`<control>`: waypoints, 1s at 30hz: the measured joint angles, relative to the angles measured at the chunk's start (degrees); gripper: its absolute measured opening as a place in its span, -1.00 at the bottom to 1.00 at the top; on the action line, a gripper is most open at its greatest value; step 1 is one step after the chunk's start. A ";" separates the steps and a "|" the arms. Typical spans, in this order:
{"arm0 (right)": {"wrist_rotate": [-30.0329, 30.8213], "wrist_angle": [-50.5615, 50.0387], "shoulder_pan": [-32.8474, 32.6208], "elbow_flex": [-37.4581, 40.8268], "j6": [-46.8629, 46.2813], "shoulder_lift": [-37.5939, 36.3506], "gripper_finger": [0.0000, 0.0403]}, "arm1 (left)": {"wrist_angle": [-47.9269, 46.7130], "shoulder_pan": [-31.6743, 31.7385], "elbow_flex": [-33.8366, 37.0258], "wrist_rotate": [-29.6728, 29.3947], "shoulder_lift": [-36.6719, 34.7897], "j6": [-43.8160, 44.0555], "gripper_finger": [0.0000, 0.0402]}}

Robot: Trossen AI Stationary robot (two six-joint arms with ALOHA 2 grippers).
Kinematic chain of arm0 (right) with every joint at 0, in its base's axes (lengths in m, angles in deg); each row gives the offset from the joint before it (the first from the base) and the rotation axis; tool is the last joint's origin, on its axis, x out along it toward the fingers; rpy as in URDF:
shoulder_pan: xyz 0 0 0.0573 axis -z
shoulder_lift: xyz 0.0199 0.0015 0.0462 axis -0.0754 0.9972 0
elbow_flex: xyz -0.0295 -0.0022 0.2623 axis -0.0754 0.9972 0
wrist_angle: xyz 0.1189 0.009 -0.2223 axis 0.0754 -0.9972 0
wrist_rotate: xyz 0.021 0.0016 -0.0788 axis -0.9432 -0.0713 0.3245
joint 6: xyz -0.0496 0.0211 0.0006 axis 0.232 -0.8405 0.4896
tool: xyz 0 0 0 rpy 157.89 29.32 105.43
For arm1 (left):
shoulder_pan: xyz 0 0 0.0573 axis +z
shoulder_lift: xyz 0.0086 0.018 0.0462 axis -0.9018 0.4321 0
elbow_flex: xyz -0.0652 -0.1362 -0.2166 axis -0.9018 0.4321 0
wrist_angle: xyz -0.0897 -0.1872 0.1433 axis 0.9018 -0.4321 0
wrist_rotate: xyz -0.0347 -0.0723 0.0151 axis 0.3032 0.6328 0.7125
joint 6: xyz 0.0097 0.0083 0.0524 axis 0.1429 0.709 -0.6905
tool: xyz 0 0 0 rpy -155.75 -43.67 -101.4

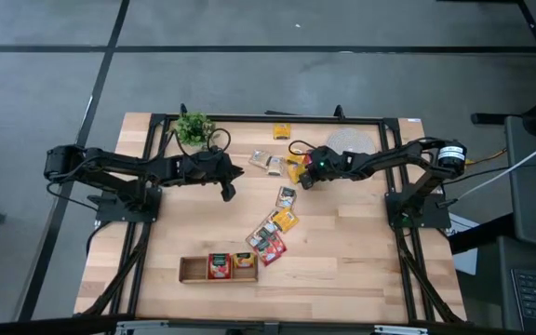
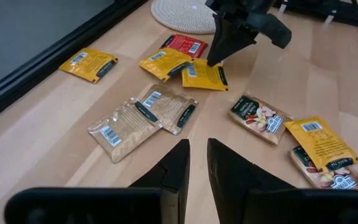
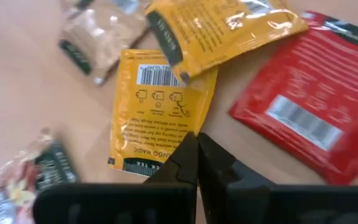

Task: Pick & Place Tea
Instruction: Put the yellow tea bag into the right section of the wooden organizer

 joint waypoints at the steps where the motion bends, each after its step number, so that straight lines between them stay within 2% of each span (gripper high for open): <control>1: -0.62 0.27 0.00 0.00 0.64 -0.19 -0.98 | 0.00 0.00 0.00 0.00 0.00 0.39 -0.73; 8: -3.83 0.86 -0.45 0.00 6.75 -5.20 -0.99 | 1.65 0.00 0.00 0.09 0.00 6.05 -0.74; 13: -5.10 1.15 -1.18 -0.04 12.69 -9.61 -0.99 | 5.85 0.15 0.00 1.87 0.02 6.42 -0.65; 21: -12.31 6.21 -1.22 -0.07 17.88 -11.69 -0.99 | 16.27 2.56 -0.02 12.09 0.28 4.45 -0.30; 30: -18.85 16.23 -1.22 -0.07 20.78 -11.70 -0.99 | 16.68 3.37 -0.02 13.63 0.28 1.01 0.11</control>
